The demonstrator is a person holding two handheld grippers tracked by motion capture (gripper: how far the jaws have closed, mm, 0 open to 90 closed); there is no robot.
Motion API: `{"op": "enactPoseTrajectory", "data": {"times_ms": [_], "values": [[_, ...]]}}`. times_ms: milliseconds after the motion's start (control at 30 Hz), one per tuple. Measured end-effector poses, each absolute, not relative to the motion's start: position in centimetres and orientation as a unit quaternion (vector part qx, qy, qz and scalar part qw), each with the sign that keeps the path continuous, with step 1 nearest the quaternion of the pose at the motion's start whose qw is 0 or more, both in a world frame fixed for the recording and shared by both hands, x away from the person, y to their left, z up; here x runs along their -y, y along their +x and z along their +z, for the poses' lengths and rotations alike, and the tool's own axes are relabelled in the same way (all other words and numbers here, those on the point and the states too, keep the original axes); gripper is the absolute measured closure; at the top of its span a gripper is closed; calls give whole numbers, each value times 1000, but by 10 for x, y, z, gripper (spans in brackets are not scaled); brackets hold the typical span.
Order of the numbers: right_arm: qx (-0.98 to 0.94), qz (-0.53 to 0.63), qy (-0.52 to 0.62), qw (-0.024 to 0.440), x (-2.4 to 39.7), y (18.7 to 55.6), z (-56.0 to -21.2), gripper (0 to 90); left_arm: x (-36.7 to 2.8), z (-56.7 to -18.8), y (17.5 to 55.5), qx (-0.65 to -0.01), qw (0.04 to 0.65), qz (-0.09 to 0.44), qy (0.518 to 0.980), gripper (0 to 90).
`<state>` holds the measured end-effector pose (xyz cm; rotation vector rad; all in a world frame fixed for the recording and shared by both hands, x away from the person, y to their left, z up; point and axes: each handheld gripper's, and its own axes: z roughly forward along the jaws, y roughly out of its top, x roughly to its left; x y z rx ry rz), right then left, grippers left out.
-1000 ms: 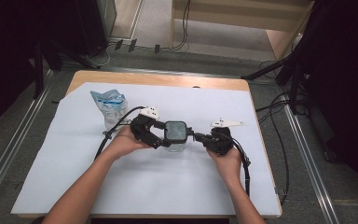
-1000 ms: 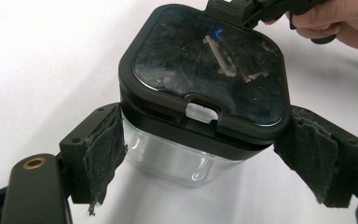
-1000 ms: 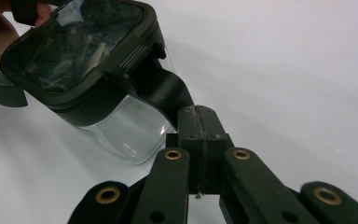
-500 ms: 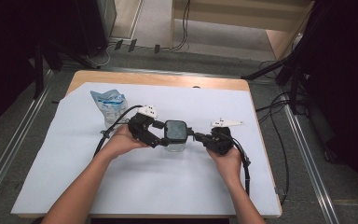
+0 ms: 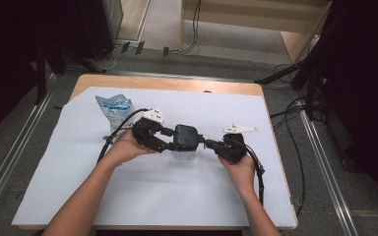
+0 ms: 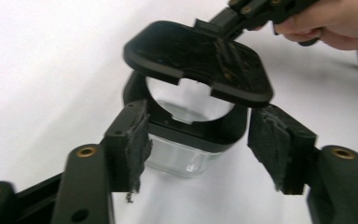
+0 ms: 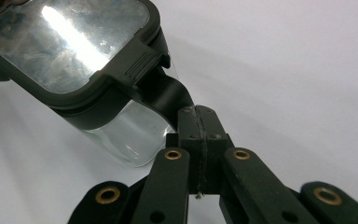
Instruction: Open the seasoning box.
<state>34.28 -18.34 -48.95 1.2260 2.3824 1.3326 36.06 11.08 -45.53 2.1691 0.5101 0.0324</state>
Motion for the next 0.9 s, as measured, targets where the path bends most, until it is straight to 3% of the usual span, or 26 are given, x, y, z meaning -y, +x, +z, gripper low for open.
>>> {"op": "enactPoseTrajectory", "data": {"times_ms": [133,533,900], "values": [[-793,445,410,72,184,343,-490,900,-112,-453,362,-206,457,10,865,563],[-791,447,411,71,184,344,-490,900,-109,-445,371,-220,468,-32,855,794],[-787,451,416,63,185,344,-491,900,-94,-433,374,-225,451,-34,863,862]]}}
